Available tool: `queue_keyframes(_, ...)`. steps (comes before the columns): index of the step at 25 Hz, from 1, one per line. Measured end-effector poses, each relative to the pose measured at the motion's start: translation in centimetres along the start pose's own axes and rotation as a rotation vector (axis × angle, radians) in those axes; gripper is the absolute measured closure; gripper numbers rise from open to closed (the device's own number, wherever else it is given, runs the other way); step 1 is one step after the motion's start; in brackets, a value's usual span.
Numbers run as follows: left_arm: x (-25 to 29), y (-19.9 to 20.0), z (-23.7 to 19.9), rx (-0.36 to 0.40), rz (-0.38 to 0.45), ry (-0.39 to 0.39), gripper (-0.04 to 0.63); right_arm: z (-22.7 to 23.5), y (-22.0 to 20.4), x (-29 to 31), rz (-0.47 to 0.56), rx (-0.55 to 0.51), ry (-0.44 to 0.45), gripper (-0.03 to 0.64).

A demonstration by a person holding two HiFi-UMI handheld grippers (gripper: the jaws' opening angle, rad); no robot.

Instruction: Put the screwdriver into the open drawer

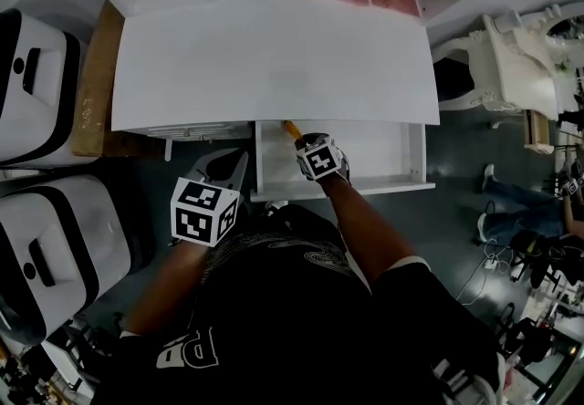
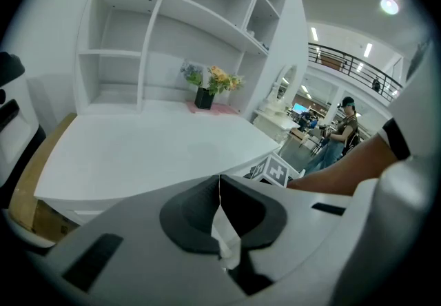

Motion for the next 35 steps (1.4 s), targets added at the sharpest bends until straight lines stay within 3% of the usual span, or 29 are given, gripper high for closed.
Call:
queue_keyframes(10,0.0,-0.9,0.6,-0.003,-0.035,-0.006,0.580,-0.4,-0.7,1.2,-0.082,-0.123,-0.005,0.531)
queue_keyframes(35,-0.3,-1.4,0.7,-0.009,-0.048,-0.001,0.580,-0.1,-1.5,3.0,-0.158,-0.186,-0.021,0.529)
Point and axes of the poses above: the fingertips, and each gripper's own axes: x forward along the fingers, z to its right, y out of its top, the point moved 9 cm from there along -x, backward along the fingers, and after that the axes turned 11 degrees about x, right-handed, at the moved point
